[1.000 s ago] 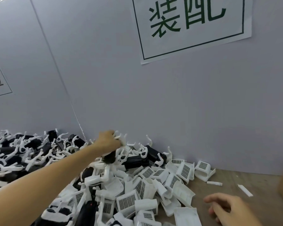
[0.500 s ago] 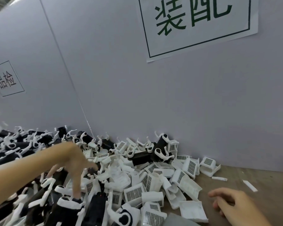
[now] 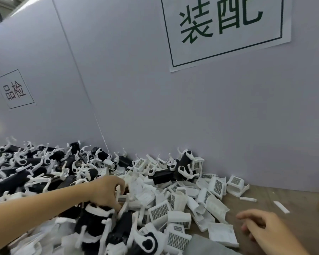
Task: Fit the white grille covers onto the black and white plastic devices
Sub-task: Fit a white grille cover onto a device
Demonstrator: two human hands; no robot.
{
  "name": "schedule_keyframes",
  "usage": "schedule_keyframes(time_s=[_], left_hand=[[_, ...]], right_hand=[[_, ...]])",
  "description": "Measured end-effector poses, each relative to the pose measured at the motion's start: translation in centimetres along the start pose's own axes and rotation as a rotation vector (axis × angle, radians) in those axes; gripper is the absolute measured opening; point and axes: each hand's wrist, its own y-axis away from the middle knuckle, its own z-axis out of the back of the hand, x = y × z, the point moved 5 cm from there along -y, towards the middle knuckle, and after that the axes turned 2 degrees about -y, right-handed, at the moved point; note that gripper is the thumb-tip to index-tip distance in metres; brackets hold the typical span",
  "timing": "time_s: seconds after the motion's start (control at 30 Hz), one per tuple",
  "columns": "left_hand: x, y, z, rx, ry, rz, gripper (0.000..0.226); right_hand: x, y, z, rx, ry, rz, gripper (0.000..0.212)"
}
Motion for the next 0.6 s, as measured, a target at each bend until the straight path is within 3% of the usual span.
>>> schedule_keyframes(time_s=[0.2, 0.3, 0.4, 0.5, 0.57, 0.6], left_hand=[[0.7, -2.5, 1.3, 0.000, 0.074, -0.034, 0.030], [0.6, -3.2, 3.5, -0.070, 0.073, -0.076, 0.018], [0.1, -3.6, 7.2, -0.243, 0.153, -0.073, 0.018], [-0.8, -4.9, 10.8, -0.545, 0.455, -0.062, 0.026], [-1.9, -5.8, 11.9, -0.584, 0.728, -0.098, 0.022], [-2.7, -6.2, 11.7, -0.527, 0.812, -0.109, 0.020]], right_hand=[[0.0, 0.0, -0.3, 0.017, 0.011, -0.009, 0.034], [0.0, -0.1, -0.1, 0.014, 0.013, -0.012, 0.034], [-0.3, -0.3, 0.0, 0.006, 0.022, -0.017, 0.034], [-0.3, -0.3, 0.0, 0.006, 0.025, -0.025, 0.034], [-0.2, -0.3, 0.1, 0.002, 0.033, -0.026, 0.033], [-0.2, -0.3, 0.1, -0.002, 0.037, -0.028, 0.033]])
